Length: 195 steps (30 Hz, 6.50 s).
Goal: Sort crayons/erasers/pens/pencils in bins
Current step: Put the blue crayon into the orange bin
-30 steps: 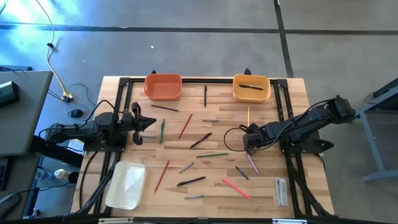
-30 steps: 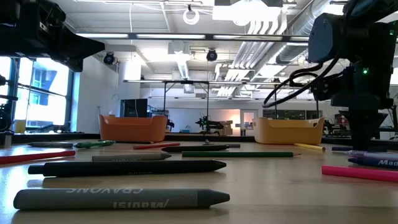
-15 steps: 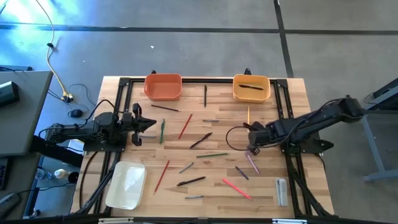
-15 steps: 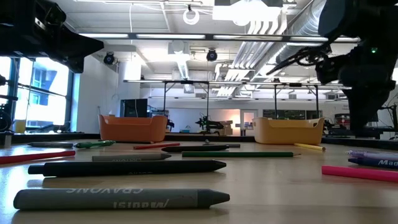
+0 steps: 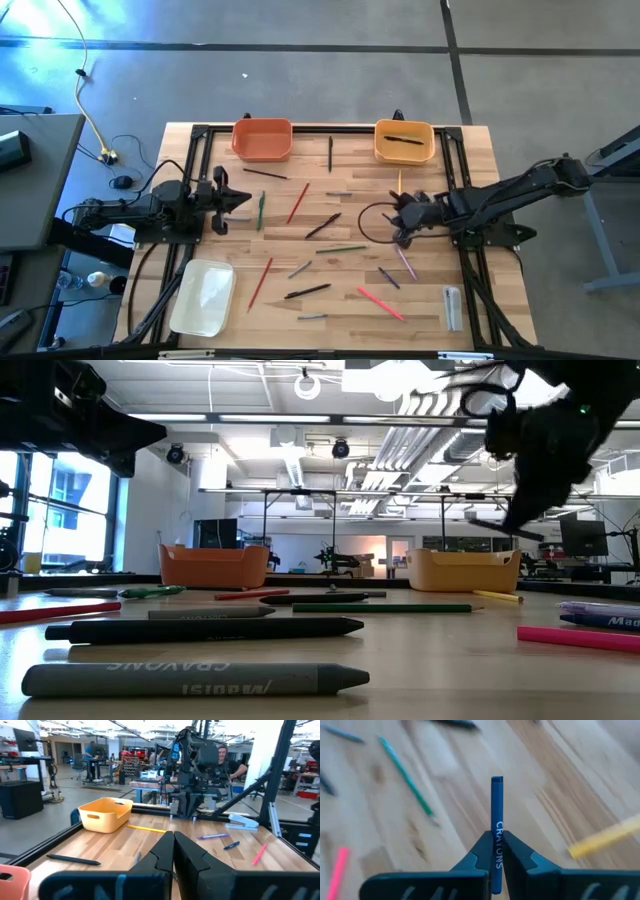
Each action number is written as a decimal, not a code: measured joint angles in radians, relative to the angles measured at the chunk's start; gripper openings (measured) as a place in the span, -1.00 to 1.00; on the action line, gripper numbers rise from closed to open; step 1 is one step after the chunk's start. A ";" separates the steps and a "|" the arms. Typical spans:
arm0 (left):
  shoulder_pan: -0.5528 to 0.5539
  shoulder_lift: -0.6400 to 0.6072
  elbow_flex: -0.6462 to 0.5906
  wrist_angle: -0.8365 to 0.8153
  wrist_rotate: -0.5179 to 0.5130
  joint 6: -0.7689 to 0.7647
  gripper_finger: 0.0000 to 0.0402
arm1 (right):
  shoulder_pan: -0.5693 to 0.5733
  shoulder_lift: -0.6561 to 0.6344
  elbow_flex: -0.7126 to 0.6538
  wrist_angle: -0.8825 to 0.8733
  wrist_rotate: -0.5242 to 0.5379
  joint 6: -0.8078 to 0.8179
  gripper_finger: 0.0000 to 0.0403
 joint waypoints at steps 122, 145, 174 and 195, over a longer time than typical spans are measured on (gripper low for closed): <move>0.006 1.231 0.436 0.875 0.153 0.090 -0.22 | -0.303 0.708 0.219 1.602 -0.480 -0.615 -0.95; 0.005 1.332 0.483 0.890 0.261 0.075 -0.46 | -0.259 0.709 0.251 1.543 -0.469 -0.667 -0.95; 0.103 1.160 0.491 0.753 0.198 0.127 -0.97 | -0.271 0.696 0.253 1.390 -0.314 -0.767 -0.16; 0.569 1.573 1.146 -0.419 -0.144 0.240 -0.97 | -0.317 0.456 0.152 0.939 -0.172 -0.904 -0.90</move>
